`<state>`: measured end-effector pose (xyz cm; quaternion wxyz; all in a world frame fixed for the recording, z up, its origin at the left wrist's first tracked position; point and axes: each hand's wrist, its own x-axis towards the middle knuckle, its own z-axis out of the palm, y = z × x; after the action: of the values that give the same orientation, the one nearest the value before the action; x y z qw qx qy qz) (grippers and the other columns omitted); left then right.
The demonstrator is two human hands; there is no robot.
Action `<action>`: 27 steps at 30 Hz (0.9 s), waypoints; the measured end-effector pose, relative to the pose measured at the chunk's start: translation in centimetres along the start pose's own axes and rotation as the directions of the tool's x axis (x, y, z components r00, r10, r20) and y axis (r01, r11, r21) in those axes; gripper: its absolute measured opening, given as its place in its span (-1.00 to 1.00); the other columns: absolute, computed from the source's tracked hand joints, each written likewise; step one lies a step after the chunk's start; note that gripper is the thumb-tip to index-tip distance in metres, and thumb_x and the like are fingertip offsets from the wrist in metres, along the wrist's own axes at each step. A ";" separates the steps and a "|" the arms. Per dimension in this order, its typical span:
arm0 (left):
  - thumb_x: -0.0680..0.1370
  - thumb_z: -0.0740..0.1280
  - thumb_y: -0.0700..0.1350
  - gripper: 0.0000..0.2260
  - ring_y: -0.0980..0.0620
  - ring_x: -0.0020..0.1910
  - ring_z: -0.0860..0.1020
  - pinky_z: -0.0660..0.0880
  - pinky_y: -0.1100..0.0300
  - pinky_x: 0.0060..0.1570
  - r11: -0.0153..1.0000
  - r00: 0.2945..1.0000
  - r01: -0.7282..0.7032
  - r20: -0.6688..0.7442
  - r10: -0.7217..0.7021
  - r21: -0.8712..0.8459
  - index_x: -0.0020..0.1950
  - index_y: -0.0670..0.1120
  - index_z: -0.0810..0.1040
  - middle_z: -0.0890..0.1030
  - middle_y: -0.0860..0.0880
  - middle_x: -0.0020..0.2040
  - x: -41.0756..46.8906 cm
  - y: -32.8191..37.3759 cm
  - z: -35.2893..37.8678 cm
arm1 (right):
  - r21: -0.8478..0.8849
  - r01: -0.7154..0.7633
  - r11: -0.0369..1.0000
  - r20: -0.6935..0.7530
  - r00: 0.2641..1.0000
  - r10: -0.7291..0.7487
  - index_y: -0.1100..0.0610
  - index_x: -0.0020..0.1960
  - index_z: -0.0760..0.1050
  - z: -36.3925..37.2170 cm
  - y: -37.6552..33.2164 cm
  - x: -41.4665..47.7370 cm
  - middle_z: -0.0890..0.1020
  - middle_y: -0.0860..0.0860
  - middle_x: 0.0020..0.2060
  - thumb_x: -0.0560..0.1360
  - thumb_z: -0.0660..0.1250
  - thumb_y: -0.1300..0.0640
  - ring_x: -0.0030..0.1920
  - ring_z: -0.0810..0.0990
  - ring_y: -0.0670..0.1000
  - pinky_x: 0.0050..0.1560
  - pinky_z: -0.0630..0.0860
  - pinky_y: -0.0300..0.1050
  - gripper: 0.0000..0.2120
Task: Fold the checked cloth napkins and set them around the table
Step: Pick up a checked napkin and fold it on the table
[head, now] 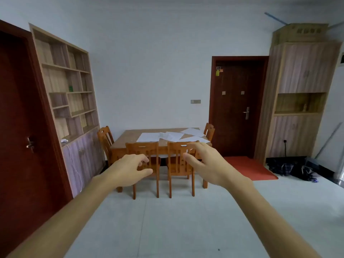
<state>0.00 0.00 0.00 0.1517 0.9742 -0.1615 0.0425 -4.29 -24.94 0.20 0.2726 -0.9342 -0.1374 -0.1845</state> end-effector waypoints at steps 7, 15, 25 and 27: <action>0.58 0.32 0.15 -0.61 0.11 0.12 0.56 0.56 0.12 0.17 0.998 0.989 0.065 0.133 -0.067 0.018 0.38 0.09 0.45 0.59 0.07 0.20 3.1 -1.7 2.3 | 0.013 -0.012 1.000 0.049 0.999 0.011 0.03 0.43 0.37 1.8 3.7 1.7 0.53 -0.06 0.29 0.59 0.27 0.03 0.21 0.53 -0.10 0.18 0.44 -0.25 -0.58; 0.58 0.34 0.13 -0.64 0.12 0.08 0.57 0.53 0.26 0.02 0.994 0.964 0.094 0.246 -0.103 0.046 0.34 0.05 0.48 0.59 0.09 0.11 9.0 -5.7 4.1 | -0.007 -0.017 1.000 0.182 0.983 0.018 0.05 0.33 0.47 5.8 5.7 7.9 0.63 -0.06 0.13 0.58 0.29 -0.01 0.08 0.60 -0.09 0.15 0.56 -0.12 -0.66; 0.60 0.32 0.09 -0.60 0.01 0.19 0.55 0.53 0.14 0.19 0.990 0.951 0.062 0.294 -0.097 0.125 0.40 -0.02 0.46 0.55 -0.03 0.29 22.9 -12.4 2.1 | -0.194 -0.047 0.980 0.351 0.930 0.114 0.06 0.41 0.41 12.1 6.1 23.5 0.57 0.01 0.25 0.56 0.31 -0.07 0.19 0.56 0.04 0.24 0.53 -0.02 -0.54; 0.60 0.32 0.08 -0.60 0.00 0.19 0.56 0.54 0.13 0.18 0.990 0.958 0.058 0.272 -0.090 0.125 0.40 -0.04 0.46 0.57 -0.04 0.28 25.8 -13.7 1.5 | -0.207 -0.045 0.977 0.355 0.927 0.118 0.05 0.41 0.41 13.2 6.0 26.9 0.57 0.01 0.26 0.56 0.31 -0.06 0.19 0.57 0.05 0.23 0.53 -0.01 -0.55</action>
<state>28.86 4.11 -1.86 0.0723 0.9831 -0.1417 -0.0906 25.46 -18.23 -1.60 0.1567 -0.9793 -0.1280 -0.0086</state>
